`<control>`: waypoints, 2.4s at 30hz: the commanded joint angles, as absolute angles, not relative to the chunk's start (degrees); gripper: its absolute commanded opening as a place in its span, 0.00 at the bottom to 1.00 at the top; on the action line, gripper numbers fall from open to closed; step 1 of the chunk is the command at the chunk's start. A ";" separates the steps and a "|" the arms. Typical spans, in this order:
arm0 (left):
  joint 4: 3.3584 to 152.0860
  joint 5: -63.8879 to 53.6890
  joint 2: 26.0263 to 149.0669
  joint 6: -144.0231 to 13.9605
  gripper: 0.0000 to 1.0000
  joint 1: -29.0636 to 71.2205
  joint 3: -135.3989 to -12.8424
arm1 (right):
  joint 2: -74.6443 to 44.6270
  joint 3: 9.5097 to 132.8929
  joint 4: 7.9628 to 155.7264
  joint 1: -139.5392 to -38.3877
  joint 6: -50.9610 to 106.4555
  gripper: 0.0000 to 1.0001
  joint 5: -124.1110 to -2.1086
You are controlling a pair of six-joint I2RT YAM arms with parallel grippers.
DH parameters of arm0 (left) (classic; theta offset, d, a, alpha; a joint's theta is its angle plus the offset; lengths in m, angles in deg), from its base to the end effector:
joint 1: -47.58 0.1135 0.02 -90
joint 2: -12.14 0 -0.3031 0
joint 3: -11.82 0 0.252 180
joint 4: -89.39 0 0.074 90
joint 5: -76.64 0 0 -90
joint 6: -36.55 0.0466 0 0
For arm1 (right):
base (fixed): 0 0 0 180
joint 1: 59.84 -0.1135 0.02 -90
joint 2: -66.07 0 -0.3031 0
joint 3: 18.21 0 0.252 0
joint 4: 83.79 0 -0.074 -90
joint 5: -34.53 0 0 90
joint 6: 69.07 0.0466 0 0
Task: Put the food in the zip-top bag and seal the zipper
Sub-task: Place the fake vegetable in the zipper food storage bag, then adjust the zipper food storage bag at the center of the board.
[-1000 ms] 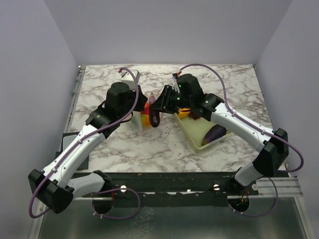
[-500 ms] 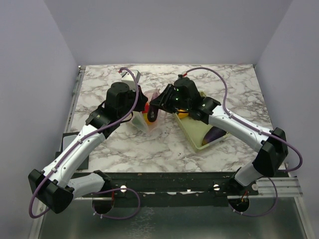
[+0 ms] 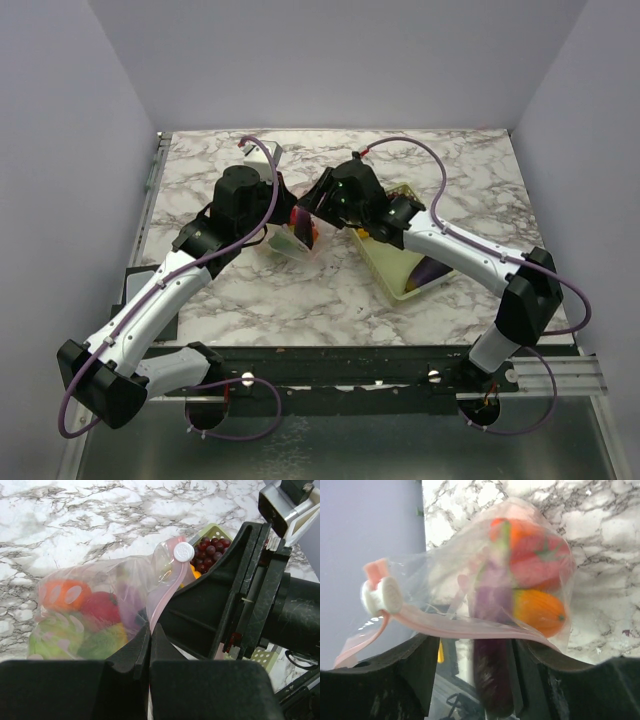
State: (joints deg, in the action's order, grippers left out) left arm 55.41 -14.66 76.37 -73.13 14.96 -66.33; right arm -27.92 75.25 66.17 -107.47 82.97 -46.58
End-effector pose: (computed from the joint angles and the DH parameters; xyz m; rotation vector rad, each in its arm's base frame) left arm 0.2078 -0.1318 0.4057 0.2060 1.9550 -0.5859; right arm 0.2725 0.2880 0.3525 0.3819 2.2238 0.9508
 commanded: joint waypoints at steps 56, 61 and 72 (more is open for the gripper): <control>57.10 -15.14 75.42 -73.02 0.00 14.97 -65.85 | -18.73 69.06 60.88 -107.82 66.83 0.39 -58.81; 56.99 -14.78 75.59 -72.68 0.01 14.97 -65.94 | -18.64 72.08 59.82 -107.82 66.21 0.01 -58.21; 56.41 -21.01 72.71 -70.87 0.02 15.04 -66.02 | -18.72 82.25 55.57 -107.82 62.55 0.01 -57.95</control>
